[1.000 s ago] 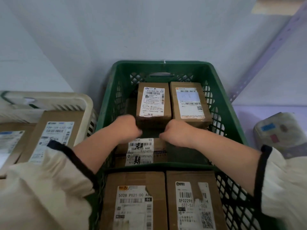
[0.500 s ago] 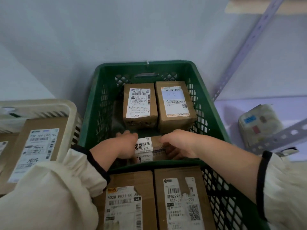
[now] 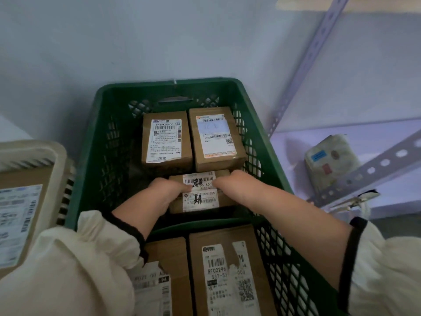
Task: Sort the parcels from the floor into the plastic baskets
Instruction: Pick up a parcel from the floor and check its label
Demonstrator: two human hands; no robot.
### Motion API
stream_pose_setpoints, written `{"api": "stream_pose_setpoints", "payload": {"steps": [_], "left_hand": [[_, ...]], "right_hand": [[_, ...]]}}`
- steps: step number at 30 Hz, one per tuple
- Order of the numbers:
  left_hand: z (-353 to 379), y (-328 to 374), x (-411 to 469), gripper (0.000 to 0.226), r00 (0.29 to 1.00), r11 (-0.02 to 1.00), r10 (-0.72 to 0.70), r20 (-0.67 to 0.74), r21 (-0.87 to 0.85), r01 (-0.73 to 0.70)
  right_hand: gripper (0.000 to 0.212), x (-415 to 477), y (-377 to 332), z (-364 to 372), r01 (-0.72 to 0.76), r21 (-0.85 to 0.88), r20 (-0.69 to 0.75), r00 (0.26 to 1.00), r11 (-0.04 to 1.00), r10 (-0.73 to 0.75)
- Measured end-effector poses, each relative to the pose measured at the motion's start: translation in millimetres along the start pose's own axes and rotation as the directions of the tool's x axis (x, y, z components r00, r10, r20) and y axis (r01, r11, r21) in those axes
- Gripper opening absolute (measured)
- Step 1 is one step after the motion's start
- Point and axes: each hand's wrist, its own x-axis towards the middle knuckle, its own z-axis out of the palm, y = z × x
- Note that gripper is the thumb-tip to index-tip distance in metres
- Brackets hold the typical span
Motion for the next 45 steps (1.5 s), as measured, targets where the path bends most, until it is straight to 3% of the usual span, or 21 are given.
{"api": "stream_pose_setpoints", "payload": {"steps": [3,8,14,17,20,21,23,25,27,29,31,34,38,42,45], "left_hand": [[1.9,-0.4,-4.0,0.049,0.999,1.000,-0.014,0.041,-0.010,0.014],[11.5,-6.6,-5.8,0.036,0.996,0.998,0.059,0.062,0.014,-0.060],[14.8,-5.4,-0.6,0.070,0.988,0.980,0.147,0.040,0.128,-0.151],[11.1,-5.2,0.0,0.065,0.984,0.973,0.163,0.066,0.157,-0.172],[-1.9,-2.3,-15.0,0.061,0.981,0.990,0.126,0.148,0.039,-0.133],[-8.8,-0.8,-25.0,0.059,0.980,0.993,0.117,0.160,-0.006,-0.118],[-26.4,0.1,-51.2,0.049,0.981,0.984,0.160,0.112,-0.097,-0.150],[-49.0,-9.1,-88.3,0.038,0.951,0.945,0.309,0.019,-0.116,-0.305],[-71.6,-32.3,-132.5,0.035,0.852,0.849,0.523,-0.007,0.082,-0.521],[-82.3,-67.3,-171.0,0.040,0.768,0.713,0.636,0.075,0.324,-0.622],[-79.8,-102.0,-191.5,0.051,0.757,0.591,0.636,0.149,0.536,-0.603],[-63.7,-139.5,-194.2,0.068,0.820,0.528,0.547,0.167,0.691,-0.494],[-46.2,-159.0,-192.8,0.077,0.885,0.503,0.447,0.130,0.781,-0.369],[-36.1,-169.6,-193.9,0.080,0.911,0.467,0.398,0.111,0.830,-0.305],[-34.1,-172.3,-194.1,0.081,0.917,0.490,0.386,0.097,0.821,-0.293]], "right_hand": [[0.021,-1.6,-0.4,-6.7,-0.010,-0.008,-0.022,1.000,1.000,0.009],[0.024,-2.1,1.7,-10.4,-0.020,-0.188,0.020,1.000,0.982,0.024],[0.018,1.3,2.1,2.3,0.003,-0.422,0.059,0.998,0.907,0.025],[0.025,-1.1,-0.6,6.7,0.017,-0.645,0.061,0.998,0.764,0.030],[0.030,-9.3,-5.0,8.9,0.016,-0.847,0.030,0.999,0.531,0.018],[0.029,-11.3,-7.3,7.5,0.014,-0.857,0.005,1.000,0.515,-0.018],[0.025,-15.7,-13.7,0.2,-0.019,-0.758,-0.089,0.993,0.652,-0.075],[0.024,-34.6,-17.9,-5.5,0.046,-0.670,-0.151,0.969,0.741,-0.196],[0.029,-65.8,-10.3,-3.3,0.201,-0.622,-0.164,0.912,0.757,-0.377],[0.031,-110.8,12.3,10.2,0.364,-0.565,-0.163,0.830,0.740,-0.533],[0.031,-151.0,41.7,26.7,0.408,-0.558,-0.114,0.825,0.723,-0.554],[0.046,-169.7,81.4,52.3,0.313,-0.594,0.014,0.925,0.741,-0.380],[0.051,-167.5,105.9,67.9,0.245,-0.666,0.049,0.957,0.704,-0.287],[0.048,-160.0,115.4,73.8,0.263,-0.681,0.044,0.946,0.683,-0.321],[0.047,-157.4,118.1,74.4,0.277,-0.629,0.019,0.940,0.727,-0.341]]}}
